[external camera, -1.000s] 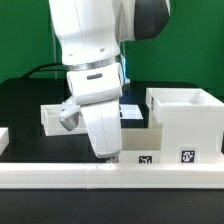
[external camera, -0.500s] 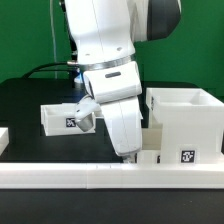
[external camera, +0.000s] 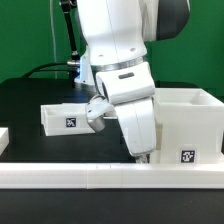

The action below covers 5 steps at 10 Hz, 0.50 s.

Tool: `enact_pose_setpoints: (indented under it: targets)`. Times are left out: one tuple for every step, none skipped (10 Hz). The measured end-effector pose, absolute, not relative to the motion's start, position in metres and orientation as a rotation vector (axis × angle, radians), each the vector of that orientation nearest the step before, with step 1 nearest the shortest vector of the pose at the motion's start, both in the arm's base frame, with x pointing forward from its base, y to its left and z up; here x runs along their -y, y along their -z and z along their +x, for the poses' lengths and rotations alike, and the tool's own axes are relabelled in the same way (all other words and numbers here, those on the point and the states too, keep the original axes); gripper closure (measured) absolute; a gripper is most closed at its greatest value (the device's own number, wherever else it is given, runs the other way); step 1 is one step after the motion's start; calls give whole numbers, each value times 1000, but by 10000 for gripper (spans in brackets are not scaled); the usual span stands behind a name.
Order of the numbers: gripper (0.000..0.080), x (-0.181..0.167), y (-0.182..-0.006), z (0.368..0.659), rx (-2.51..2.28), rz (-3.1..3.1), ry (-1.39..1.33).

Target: Assemble drawer

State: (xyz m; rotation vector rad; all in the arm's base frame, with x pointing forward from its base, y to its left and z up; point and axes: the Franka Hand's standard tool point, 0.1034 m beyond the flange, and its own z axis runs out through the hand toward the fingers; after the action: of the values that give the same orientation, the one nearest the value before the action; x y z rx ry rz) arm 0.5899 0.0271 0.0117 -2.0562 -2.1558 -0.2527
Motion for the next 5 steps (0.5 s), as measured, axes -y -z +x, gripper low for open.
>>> enact_pose_setpoints:
  targets:
    - [150,-30,-12,590,2158,-2052,256]
    - [150,-34,-13,591,2161,-2046,258]
    - [150,-34,-14,591,2153,-2054,256]
    - [150,-33,-15,592,2148,-2051,245]
    - [150,-29,-16,593,2146,-2049,237]
